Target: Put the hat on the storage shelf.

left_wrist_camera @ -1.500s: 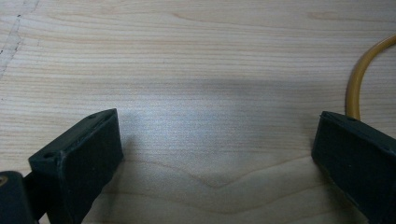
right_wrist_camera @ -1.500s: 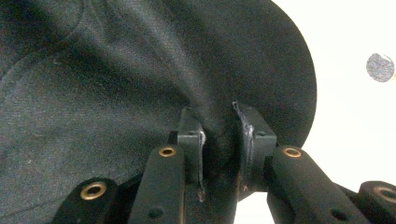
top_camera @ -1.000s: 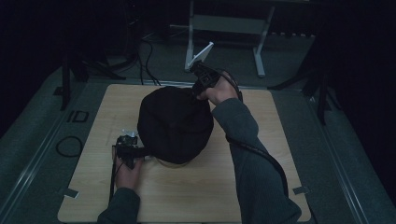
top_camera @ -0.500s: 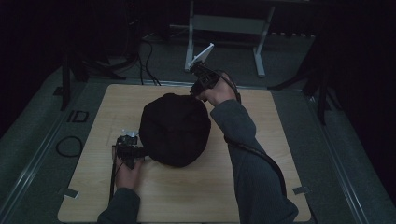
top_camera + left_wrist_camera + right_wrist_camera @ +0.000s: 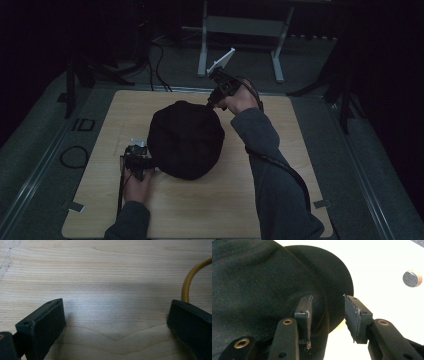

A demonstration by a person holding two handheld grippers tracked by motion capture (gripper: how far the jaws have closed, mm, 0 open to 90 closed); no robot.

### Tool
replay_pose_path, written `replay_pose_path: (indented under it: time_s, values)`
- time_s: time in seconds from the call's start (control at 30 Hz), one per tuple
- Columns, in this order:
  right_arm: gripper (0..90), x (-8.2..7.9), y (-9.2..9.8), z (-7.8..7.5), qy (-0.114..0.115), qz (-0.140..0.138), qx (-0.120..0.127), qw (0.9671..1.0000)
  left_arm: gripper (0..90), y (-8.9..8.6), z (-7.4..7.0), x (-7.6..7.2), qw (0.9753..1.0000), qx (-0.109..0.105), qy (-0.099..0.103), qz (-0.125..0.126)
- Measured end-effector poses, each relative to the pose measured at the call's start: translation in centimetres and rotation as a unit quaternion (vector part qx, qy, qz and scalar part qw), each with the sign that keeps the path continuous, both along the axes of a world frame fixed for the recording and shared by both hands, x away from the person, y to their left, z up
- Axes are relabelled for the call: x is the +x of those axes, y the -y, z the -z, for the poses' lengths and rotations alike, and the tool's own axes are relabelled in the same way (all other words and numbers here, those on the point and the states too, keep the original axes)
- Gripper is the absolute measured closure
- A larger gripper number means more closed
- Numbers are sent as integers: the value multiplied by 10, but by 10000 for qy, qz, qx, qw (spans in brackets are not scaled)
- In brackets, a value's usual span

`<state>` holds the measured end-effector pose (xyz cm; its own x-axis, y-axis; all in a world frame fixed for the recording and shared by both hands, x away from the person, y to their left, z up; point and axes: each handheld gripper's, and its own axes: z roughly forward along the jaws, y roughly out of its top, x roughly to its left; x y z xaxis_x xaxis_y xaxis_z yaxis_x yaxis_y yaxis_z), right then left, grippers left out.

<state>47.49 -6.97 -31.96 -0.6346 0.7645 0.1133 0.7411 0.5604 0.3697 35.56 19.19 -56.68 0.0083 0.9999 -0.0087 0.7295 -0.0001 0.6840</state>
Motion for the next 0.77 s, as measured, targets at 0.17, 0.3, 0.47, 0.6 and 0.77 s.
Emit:
replay_pose_path:
  time_s: [0.17, 0.3, 0.47, 0.6, 0.77]
  values:
    - [562, 0, 7, 4, -32, 3, 34, 10000, 13, 0, 0, 0, 10000, 0, 0, -1]
    - [554, 0, 16, 6, -82, 38, 168, 9998, 13, 0, 0, 0, 10000, 2, -1, 0]
    - [552, 1, 32, 8, -75, 125, 90, 9999, 13, 0, 0, 0, 10000, 1, -1, 0]
    - [548, 1, 48, 13, -149, 228, 101, 9996, 13, 0, 0, 0, 10000, 1, -1, 0]
    - [539, 4, 68, 26, -314, 332, 126, 9989, 13, 0, 0, 0, 10000, 1, -2, 0]
